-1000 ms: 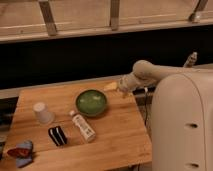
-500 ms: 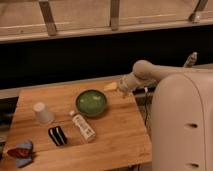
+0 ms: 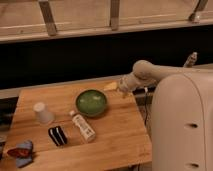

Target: Place the ceramic cup over the eraser

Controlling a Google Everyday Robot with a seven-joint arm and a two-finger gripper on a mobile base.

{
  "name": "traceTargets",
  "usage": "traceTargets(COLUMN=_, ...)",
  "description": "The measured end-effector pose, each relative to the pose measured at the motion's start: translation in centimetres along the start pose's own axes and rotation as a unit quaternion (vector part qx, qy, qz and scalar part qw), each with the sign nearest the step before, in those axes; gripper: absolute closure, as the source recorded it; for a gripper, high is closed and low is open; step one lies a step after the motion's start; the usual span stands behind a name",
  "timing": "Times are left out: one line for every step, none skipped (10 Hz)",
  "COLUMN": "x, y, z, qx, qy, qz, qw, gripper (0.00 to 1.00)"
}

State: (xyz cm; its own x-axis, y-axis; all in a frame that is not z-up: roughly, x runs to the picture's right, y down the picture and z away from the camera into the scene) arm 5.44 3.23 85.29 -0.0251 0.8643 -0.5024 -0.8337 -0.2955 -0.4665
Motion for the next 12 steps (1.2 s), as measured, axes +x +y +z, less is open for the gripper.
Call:
traceTargets(x=-0.2, y=0.1, z=-0.2, qx=0.002, qy=-0.003, qz=-0.005, qw=1.0000, gripper=0.20)
traceTargets(x=-0.6, y=0.5, z=-0.6, qx=0.007, qy=-0.002, qz=-0.017, qw=0.9998, gripper=0.20)
traceTargets(x=-1.2, y=1.7, z=-1.1, qx=0.012, qy=0.004, qz=-0.036, qw=0.9993, gripper=0.20)
traceTargets(x=-1.9, y=3.4, z=-1.6, qx=0.018, qy=0.008, qz=-0.062, qw=0.9979, gripper=0.20)
traceTargets(x=-2.4, y=5.4, z=-1.7, qx=0.023, qy=0.014, qz=-0.090, qw=0.9956, gripper=0.20)
traceTargets(x=-2.8, y=7.7, z=-1.4, qx=0.028, qy=0.020, qz=-0.122, qw=0.9919, gripper=0.20)
traceTargets(x=-3.0, y=9.6, z=-1.3, qx=0.031, qy=0.025, qz=-0.147, qw=0.9883, gripper=0.20)
traceTargets(x=-3.2, y=11.6, z=-1.3, qx=0.033, qy=0.029, qz=-0.176, qw=0.9834, gripper=0.20)
traceTargets(x=-3.0, y=13.6, z=-1.4, qx=0.033, qy=0.033, qz=-0.206, qw=0.9774, gripper=0.20)
traceTargets(x=-2.8, y=14.7, z=-1.3, qx=0.031, qy=0.037, qz=-0.221, qw=0.9742, gripper=0.20)
traceTargets(x=-2.6, y=16.0, z=-1.1, qx=0.027, qy=0.042, qz=-0.234, qw=0.9710, gripper=0.20)
traceTargets(x=-2.3, y=16.8, z=-0.8, qx=0.025, qy=0.046, qz=-0.244, qw=0.9684, gripper=0.20)
